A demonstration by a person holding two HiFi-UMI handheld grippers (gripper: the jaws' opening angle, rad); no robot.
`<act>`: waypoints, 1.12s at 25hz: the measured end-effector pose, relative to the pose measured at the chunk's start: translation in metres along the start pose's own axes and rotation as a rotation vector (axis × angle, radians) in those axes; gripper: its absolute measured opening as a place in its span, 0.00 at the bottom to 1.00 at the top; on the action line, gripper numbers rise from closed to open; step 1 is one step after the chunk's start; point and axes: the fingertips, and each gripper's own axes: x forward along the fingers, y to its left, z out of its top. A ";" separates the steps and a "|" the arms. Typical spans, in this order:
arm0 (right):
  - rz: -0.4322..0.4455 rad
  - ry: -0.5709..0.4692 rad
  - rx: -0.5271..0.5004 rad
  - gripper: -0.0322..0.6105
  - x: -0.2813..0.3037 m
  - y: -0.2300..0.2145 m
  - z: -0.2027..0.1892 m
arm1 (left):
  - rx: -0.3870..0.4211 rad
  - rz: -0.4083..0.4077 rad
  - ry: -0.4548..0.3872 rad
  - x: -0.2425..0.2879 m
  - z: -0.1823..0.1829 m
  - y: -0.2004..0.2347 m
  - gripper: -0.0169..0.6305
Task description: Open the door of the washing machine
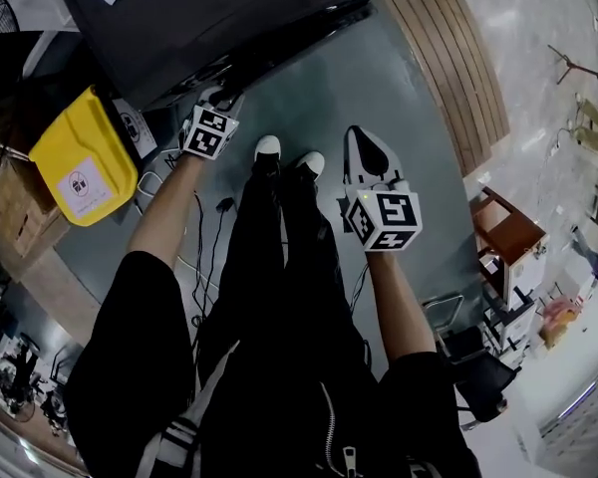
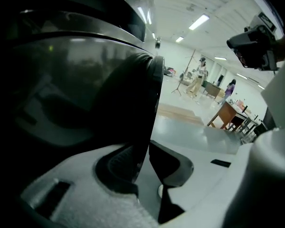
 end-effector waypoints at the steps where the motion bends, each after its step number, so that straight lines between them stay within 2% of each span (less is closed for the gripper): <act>1: -0.007 -0.002 0.006 0.05 -0.001 -0.002 -0.001 | 0.012 -0.003 0.005 0.001 0.000 -0.001 0.15; 5: -0.033 -0.010 0.032 0.05 -0.009 -0.011 -0.005 | 0.040 -0.016 0.016 0.006 -0.007 -0.014 0.14; 9: -0.032 -0.012 0.045 0.05 -0.016 -0.016 -0.010 | 0.045 -0.077 0.032 0.005 -0.015 -0.055 0.15; 12: -0.025 -0.021 0.046 0.05 -0.024 -0.024 -0.012 | 0.033 -0.084 0.017 0.012 -0.018 -0.084 0.16; 16: -0.013 -0.030 0.047 0.05 -0.043 -0.044 -0.020 | -0.033 -0.049 0.034 0.016 -0.019 -0.120 0.16; 21: 0.009 -0.054 0.044 0.05 -0.076 -0.082 -0.035 | -0.106 0.050 0.017 0.023 -0.018 -0.147 0.16; 28: 0.042 -0.059 0.028 0.05 -0.120 -0.140 -0.056 | -0.190 0.133 0.036 0.038 -0.017 -0.201 0.16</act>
